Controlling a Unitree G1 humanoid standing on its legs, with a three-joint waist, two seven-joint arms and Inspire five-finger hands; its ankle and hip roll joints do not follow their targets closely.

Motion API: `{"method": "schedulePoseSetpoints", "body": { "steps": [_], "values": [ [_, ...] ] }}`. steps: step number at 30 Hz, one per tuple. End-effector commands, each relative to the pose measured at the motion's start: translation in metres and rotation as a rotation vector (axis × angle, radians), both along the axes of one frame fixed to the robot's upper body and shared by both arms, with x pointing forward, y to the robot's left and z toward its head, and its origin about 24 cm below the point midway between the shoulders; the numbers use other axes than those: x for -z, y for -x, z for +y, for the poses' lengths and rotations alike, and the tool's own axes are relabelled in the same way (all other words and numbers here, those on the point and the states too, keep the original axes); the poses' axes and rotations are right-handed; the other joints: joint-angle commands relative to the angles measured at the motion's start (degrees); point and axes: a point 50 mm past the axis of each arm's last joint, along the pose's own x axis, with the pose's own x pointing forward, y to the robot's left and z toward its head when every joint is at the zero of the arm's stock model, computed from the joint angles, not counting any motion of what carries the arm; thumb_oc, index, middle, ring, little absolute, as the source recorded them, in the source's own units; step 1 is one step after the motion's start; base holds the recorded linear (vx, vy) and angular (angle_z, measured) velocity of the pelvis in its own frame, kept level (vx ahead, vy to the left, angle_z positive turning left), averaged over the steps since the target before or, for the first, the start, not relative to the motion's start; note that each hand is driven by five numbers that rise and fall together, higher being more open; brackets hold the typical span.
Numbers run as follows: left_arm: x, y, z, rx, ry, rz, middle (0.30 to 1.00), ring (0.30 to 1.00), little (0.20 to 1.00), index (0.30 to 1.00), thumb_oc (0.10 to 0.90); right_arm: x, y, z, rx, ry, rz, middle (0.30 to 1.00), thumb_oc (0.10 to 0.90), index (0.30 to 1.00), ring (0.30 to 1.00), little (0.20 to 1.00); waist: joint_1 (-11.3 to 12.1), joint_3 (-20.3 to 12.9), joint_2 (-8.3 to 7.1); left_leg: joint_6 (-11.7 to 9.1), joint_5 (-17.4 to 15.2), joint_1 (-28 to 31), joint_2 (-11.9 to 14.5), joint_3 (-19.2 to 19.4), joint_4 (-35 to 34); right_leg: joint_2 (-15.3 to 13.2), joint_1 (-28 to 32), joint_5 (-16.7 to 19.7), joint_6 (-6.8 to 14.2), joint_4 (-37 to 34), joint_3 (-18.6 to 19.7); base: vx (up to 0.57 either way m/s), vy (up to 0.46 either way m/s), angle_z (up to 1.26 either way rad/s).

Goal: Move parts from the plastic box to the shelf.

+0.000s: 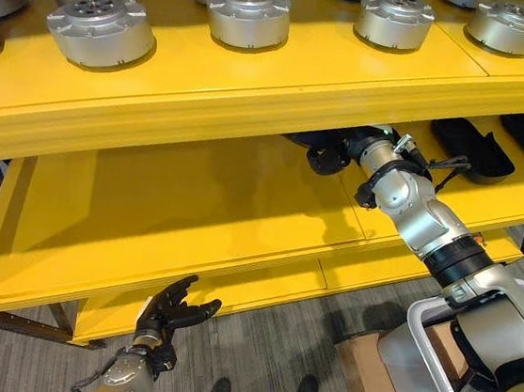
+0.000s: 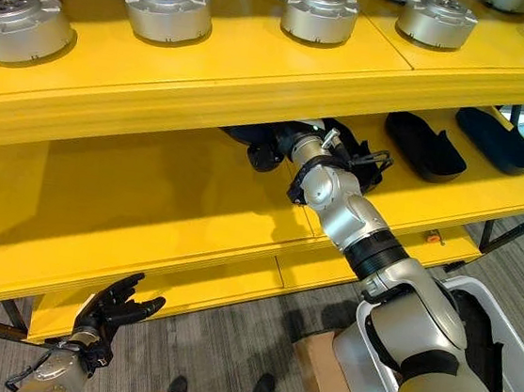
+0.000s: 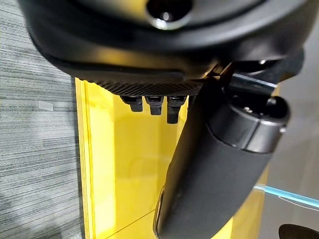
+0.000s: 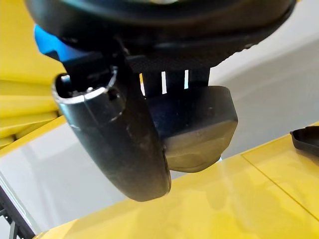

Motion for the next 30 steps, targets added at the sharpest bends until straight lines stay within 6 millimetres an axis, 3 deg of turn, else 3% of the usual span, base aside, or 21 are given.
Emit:
{"method": "schedulePoseSetpoints", "body": {
  "steps": [1,11,21,24,26,28,30],
  "values": [
    [-0.041,-0.025,0.010,0.032,-0.088,-0.237,1.000,1.000,1.000,1.000,0.900,-0.053,-0.002,0.025,-0.037,-0.044,-0.204,0.300,0.400,0.300,0.300,0.300,0.83,-10.02,-2.79,1.45,-2.91,0.33,2.10,2.60,1.47,-6.79,0.48,-7.58,5.89,5.08,5.36,0.00,0.000,0.00],
    [-0.041,-0.024,0.006,0.040,-0.079,-0.238,1.000,1.000,1.000,1.000,0.900,-0.035,-0.006,0.026,-0.024,-0.033,-0.145,0.300,0.400,0.300,0.300,0.300,1.10,-9.61,-2.51,1.29,-2.80,-0.02,2.51,2.13,1.69,-6.66,-0.12,-8.30,5.84,6.43,5.18,0.00,0.000,0.00],
    [-0.044,-0.022,0.015,0.018,-0.106,-0.245,1.000,1.000,1.000,1.000,0.900,-0.051,-0.004,0.024,-0.034,-0.029,-0.192,0.300,0.400,0.300,0.300,0.300,1.76,-7.78,-2.67,0.65,-2.33,-2.34,4.25,0.86,4.21,-5.65,-2.96,-11.66,4.49,11.73,4.71,-0.02,-0.066,0.08],
    [-0.038,-0.014,0.019,-0.003,-0.089,-0.218,1.000,1.000,1.000,1.000,0.900,-0.066,-0.001,0.011,-0.013,-0.043,-0.245,0.300,0.400,0.300,0.300,0.300,4.01,-6.74,-2.20,-0.96,3.44,-6.17,5.09,-1.24,4.44,-4.45,-1.91,-12.36,2.79,8.70,1.99,-0.06,-0.151,0.29],
    [-0.040,-0.017,0.016,0.015,-0.081,-0.226,1.000,1.000,1.000,1.000,0.900,-0.072,-0.001,0.000,0.009,-0.052,-0.267,0.300,0.400,0.300,0.300,0.300,4.41,-6.02,-1.93,-1.59,6.16,-9.43,4.01,-2.44,4.81,-5.19,-1.90,-12.05,2.44,7.52,-0.55,-0.10,-0.058,0.69],
    [-0.040,-0.020,0.012,0.029,-0.075,-0.230,1.000,1.000,1.000,1.000,0.900,-0.078,0.001,-0.008,0.023,-0.076,-0.288,0.300,0.400,0.300,0.300,0.300,4.09,-5.36,-1.68,-1.70,7.90,-10.85,5.37,0.81,5.16,-6.33,-1.46,-12.36,2.30,7.55,-2.83,-0.07,0.012,0.97],
    [-0.040,-0.025,0.007,0.053,-0.066,-0.233,1.000,1.000,1.000,1.000,0.900,-0.076,0.003,-0.024,0.060,-0.072,-0.295,0.300,0.400,0.300,0.300,0.300,2.48,-4.93,-1.30,-1.89,10.89,-11.05,9.74,8.68,2.83,-8.09,-1.05,-12.40,2.64,8.03,-5.87,-0.05,0.057,1.08]
  ]
}}
